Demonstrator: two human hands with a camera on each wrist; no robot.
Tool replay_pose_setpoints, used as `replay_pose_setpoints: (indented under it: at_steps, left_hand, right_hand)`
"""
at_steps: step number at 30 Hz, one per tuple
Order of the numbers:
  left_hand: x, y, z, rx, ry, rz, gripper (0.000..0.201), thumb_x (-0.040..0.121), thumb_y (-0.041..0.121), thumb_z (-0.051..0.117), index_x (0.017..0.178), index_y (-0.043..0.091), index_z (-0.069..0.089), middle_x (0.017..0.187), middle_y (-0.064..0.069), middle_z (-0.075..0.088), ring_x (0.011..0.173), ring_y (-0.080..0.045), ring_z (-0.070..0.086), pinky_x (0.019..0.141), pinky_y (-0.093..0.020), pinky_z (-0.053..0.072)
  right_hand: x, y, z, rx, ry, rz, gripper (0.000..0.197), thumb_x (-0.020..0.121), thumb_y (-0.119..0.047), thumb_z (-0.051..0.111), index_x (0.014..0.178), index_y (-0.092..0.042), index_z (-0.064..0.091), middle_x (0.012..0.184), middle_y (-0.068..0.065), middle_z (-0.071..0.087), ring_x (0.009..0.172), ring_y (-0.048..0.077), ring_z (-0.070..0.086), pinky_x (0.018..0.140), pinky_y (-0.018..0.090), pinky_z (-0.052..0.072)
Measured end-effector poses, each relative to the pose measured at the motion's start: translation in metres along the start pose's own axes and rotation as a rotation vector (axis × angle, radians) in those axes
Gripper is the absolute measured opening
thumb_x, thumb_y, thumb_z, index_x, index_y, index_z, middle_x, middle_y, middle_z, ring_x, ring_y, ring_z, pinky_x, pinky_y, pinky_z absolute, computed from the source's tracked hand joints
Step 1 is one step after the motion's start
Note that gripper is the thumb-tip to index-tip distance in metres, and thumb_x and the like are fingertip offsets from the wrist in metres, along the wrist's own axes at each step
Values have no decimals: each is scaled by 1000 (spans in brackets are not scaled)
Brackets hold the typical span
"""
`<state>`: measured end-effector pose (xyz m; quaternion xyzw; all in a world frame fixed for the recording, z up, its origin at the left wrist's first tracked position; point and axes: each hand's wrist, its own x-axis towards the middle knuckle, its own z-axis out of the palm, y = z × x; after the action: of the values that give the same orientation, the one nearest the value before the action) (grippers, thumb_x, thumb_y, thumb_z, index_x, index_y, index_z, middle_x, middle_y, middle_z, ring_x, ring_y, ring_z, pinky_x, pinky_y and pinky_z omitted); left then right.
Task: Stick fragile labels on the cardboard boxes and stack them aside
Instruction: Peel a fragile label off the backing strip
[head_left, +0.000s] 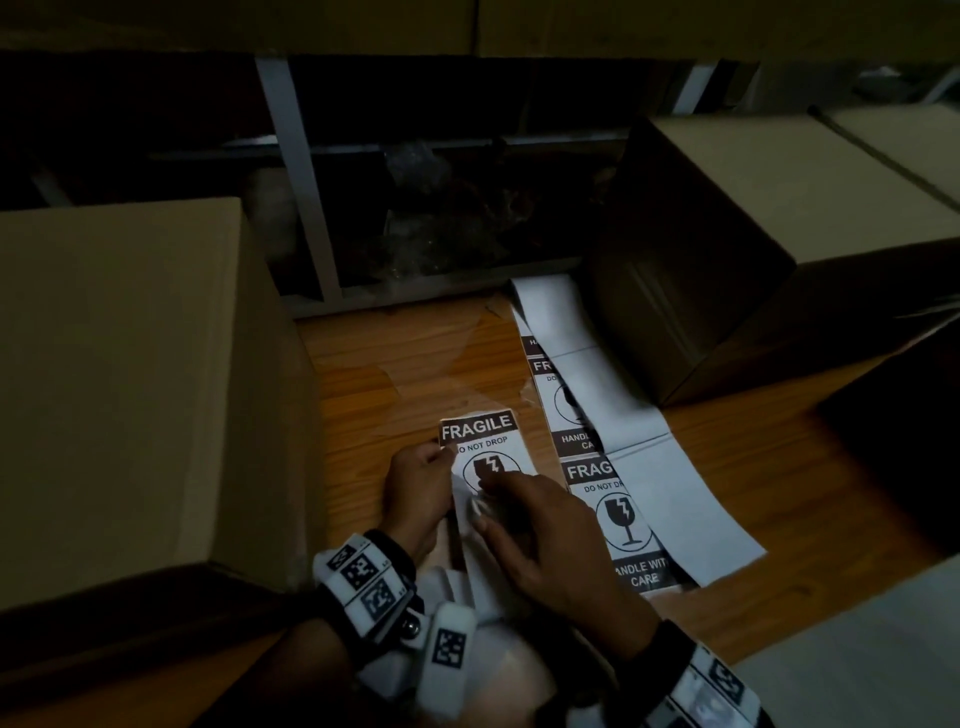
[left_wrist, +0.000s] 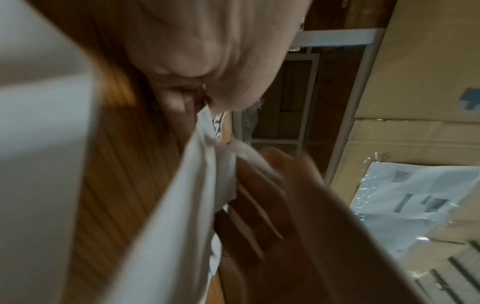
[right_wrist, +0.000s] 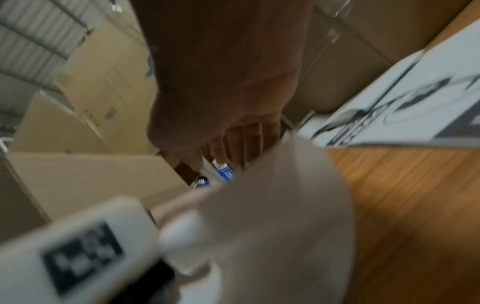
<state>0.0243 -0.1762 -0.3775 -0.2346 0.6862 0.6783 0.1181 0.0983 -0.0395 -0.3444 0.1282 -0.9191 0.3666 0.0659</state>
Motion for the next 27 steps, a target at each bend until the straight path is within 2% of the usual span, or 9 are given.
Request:
replay_pose_setpoints:
  at_steps: [2,4,10,15,18,20,22,24,27]
  left_hand:
    - [5,-5,0,30,42,18,26,97,18,59,74,12,70,61,-1,62,59,-18,53,59,-29,41]
    - [7,-7,1,46,60,47,28,97,20,58,73,12,69,56,-1,56,55,-18,47,56,-32,38]
    - [5,5,2,20,90,131,27,101,21,51,81,8,63,62,-14,62,35,-16,48,40,-24,35]
    - [-8,24,1,-89,-30,160,21,101,22,51,87,10,62,68,-8,70,41,-13,56,37,-20,36]
    - [-14,30,-1,-81,-134,155,19,100,24,53,96,11,66,77,-6,74,50,-12,62,44,-20,41]
    - [-18,34,-4,-128,-216,118,22,98,26,55,101,8,68,82,-6,75,60,-15,66,52,-25,48]
    - [-24,38,-5,-187,-327,76,21,97,23,57,106,7,68,96,-9,75,82,-24,72,71,-37,58]
    - [-28,39,-5,-184,-411,72,19,95,16,58,110,10,67,103,-9,74,96,-27,71,85,-43,58]
    - [-32,34,-5,-77,-474,66,33,88,9,67,120,18,62,107,-11,73,93,-28,72,77,-39,59]
  right_hand:
    - [-4,6,-6,33,-24,3,33,90,-40,60,116,-22,64,102,-7,67,91,10,64,76,36,54]
    - [-6,12,-13,66,-18,33,33,88,-37,60,116,-21,65,106,-8,68,94,7,64,79,35,54]
    - [-7,22,-29,312,134,179,28,89,-37,49,96,-23,72,93,-11,72,91,9,67,78,39,55]
    - [-4,32,-23,247,92,407,34,82,-49,65,110,-31,64,99,-15,71,90,0,66,82,37,57]
    - [0,33,-18,210,79,450,35,79,-42,76,108,-31,60,102,-14,67,95,6,65,86,38,55]
    - [4,32,-16,149,112,377,37,78,-37,78,109,-33,59,103,-17,62,95,6,61,83,36,55]
    - [8,29,-13,97,129,312,34,78,-30,79,108,-27,63,102,-13,60,92,7,59,81,32,52]
    - [13,29,-10,29,139,303,34,78,-23,78,110,-18,66,104,-2,61,93,11,57,83,29,47]
    - [19,28,-5,33,126,357,34,81,-21,75,114,-14,65,111,4,65,96,20,63,87,31,48]
